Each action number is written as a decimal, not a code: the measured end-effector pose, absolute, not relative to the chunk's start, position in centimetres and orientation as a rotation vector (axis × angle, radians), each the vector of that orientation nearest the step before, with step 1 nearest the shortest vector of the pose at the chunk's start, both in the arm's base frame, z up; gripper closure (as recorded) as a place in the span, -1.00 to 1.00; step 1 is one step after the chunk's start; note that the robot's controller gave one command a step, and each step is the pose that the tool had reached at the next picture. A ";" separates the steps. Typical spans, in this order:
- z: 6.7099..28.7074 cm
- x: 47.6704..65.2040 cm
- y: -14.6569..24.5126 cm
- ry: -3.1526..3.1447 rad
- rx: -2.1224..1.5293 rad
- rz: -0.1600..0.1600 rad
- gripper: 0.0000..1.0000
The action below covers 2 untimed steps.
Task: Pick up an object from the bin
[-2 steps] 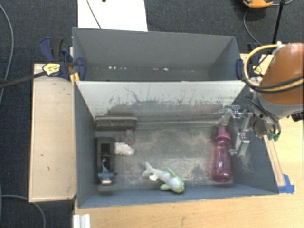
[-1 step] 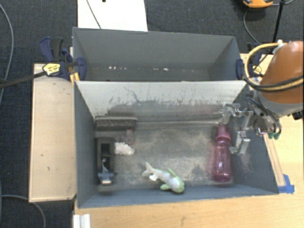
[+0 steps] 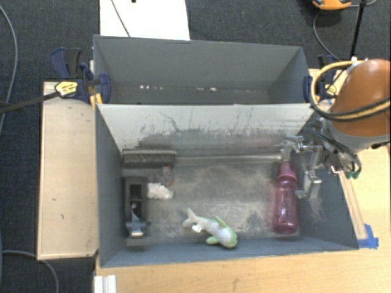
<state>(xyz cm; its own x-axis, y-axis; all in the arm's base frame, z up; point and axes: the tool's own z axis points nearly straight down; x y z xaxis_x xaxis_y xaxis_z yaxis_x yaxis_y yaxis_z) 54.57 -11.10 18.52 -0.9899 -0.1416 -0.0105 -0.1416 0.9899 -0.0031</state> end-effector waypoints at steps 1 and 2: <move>15.5 52.5 -13.9 3.043 -0.773 0.001 -1.00; 15.6 53.0 -14.7 3.037 -0.767 -0.006 -1.00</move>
Offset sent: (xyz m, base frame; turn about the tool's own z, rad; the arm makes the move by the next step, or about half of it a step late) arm 0.0009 -0.0349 -0.0299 -0.3444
